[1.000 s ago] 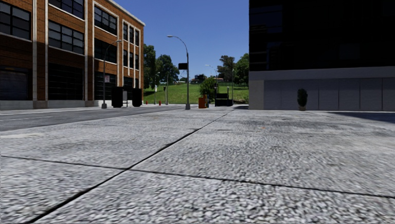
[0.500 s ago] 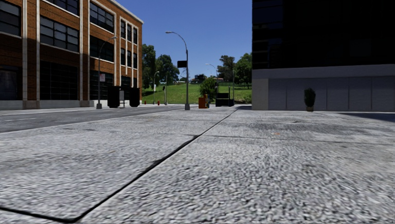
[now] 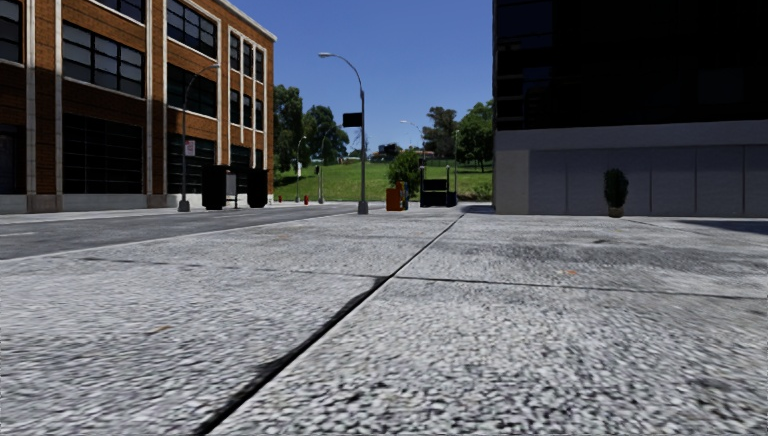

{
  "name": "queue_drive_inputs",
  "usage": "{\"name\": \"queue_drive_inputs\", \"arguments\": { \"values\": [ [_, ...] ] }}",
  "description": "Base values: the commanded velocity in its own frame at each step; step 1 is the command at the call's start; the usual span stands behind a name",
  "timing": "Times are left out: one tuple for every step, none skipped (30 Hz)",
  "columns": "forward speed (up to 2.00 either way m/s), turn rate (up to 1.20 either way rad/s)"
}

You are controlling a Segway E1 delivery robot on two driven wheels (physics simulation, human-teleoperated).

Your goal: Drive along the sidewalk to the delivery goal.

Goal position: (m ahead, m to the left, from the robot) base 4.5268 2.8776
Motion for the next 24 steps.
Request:
{"name": "queue_drive_inputs", "arguments": {
  "values": [
    [2.00,0.00],
    [2.00,0.00],
    [1.86,0.00],
    [0.53,0.00],
    [0.53,0.00],
    [0.11,0.00],
    [1.31,0.00],
    [2.00,0.00],
    [2.00,0.00],
    [1.84,0.00],
    [1.79,0.00],
    [1.77,0.00],
    [1.77,0.00],
    [1.77,0.00],
    [1.76,0.00],
    [1.76,0.00],
    [1.76,0.00],
    [1.76,0.00],
    [1.76,0.00],
    [1.76,0.07],
    [1.76,0.07],
    [1.76,0.12],
    [1.75,0.19],
    [1.70,0.24]
  ]
}}
